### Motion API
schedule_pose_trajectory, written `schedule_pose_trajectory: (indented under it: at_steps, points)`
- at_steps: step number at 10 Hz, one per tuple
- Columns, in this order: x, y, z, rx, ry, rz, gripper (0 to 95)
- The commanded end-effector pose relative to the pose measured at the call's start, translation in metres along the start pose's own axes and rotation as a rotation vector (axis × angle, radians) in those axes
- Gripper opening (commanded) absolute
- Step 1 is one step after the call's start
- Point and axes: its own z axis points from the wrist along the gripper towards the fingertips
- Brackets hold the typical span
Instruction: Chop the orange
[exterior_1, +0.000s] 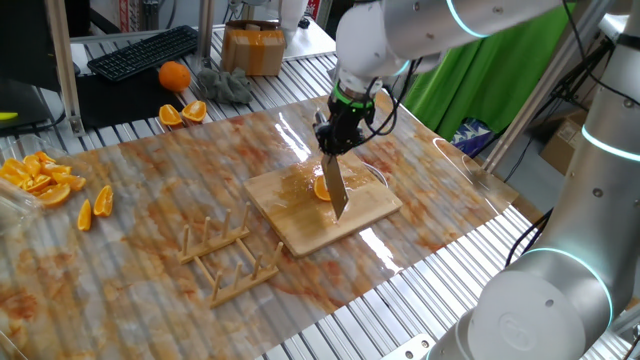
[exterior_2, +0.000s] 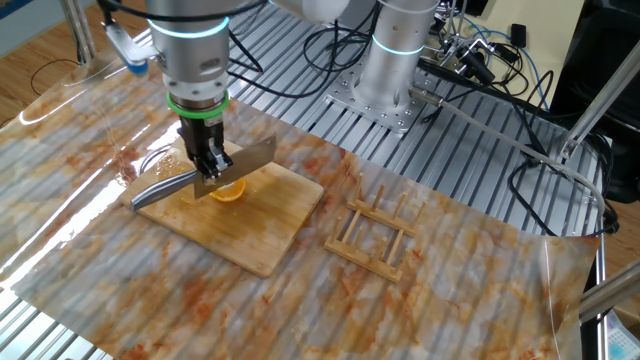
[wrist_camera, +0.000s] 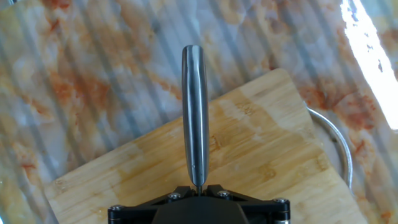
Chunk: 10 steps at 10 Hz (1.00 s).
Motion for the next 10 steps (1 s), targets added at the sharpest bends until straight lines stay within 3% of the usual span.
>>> schedule_pose_trajectory:
  at_steps: [1, 6, 7, 10]
  points:
    - [0.002, 0.001, 0.002, -0.009, -0.019, -0.004, 0.0]
    - [0.006, 0.002, 0.008, -0.025, -0.088, -0.005, 0.0]
    - [0.006, 0.001, 0.007, -0.03, -0.081, 0.0, 0.0]
    - [0.014, 0.001, 0.014, -0.034, -0.102, 0.007, 0.0]
